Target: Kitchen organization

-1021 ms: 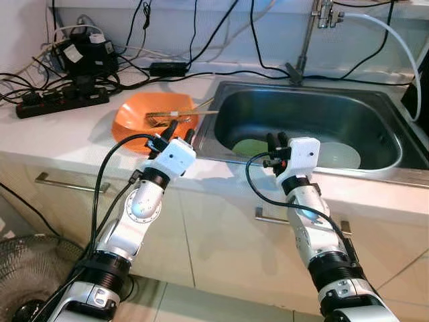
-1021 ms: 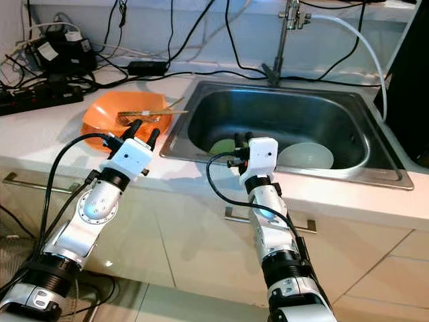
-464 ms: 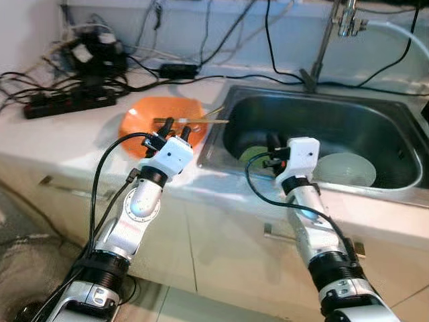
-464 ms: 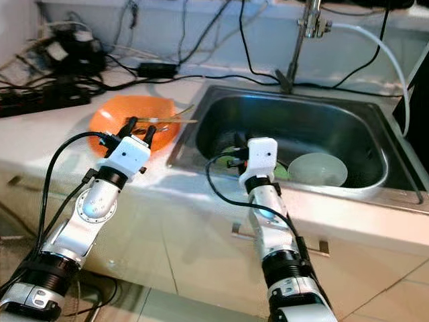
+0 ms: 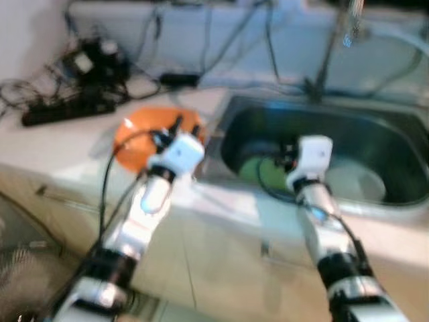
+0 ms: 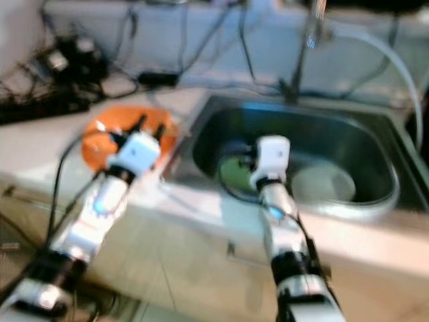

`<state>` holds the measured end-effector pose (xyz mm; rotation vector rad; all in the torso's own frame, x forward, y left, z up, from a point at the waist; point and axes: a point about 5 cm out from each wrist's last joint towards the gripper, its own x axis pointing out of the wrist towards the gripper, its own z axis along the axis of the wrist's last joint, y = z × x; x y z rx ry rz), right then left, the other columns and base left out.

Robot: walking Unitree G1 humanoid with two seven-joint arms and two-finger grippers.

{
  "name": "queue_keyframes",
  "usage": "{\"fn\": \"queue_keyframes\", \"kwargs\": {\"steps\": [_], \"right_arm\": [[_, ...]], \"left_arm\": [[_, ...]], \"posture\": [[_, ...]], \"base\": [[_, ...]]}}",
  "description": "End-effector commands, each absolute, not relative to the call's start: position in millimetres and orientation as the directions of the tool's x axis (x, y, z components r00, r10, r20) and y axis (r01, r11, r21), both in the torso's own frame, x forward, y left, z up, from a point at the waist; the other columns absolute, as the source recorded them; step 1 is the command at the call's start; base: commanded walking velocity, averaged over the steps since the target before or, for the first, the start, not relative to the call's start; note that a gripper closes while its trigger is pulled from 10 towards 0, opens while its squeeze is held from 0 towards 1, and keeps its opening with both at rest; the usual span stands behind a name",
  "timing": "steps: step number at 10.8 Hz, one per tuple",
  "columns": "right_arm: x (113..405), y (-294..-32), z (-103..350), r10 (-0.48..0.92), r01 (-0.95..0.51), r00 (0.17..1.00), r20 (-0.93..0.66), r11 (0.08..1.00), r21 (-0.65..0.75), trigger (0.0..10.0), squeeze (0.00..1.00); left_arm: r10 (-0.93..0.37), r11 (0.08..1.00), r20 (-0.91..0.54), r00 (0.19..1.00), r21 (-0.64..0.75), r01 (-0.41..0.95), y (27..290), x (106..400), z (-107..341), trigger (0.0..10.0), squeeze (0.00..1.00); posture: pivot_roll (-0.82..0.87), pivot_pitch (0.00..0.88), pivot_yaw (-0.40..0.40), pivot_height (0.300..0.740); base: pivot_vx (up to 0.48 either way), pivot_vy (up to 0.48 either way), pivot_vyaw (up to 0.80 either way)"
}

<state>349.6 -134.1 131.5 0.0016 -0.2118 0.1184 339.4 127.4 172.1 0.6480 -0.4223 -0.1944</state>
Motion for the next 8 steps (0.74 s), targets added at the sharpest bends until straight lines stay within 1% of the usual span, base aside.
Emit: {"fn": "queue_keyframes", "kwargs": {"steps": [1,6,8], "right_arm": [[350.9,-123.5,133.4,0.140,-0.146,0.967,0.213,0.989,0.014,10.0,0.00],[350.7,-125.1,132.8,0.134,-0.141,0.968,0.211,0.990,0.016,10.0,0.00],[350.5,-125.9,132.0,0.132,-0.139,0.969,0.208,0.990,0.018,10.0,0.00]], "left_arm": [[-0.288,0.779,0.322,0.902,0.626,0.025,134.7,340.2,174.4,10.0,0.00],[-0.340,0.791,0.377,0.861,0.610,0.046,128.4,331.7,180.9,10.0,0.00],[-0.393,0.752,0.330,0.858,0.652,0.093,133.9,323.4,176.7,10.0,0.00]], "posture": [[0.18,0.000,0.031,0.740],[0.18,0.002,0.031,0.740],[0.18,0.001,0.032,0.740]], "base": [[0.349,0.000,0.00],[0.000,0.000,0.00],[0.000,0.000,0.00]]}}
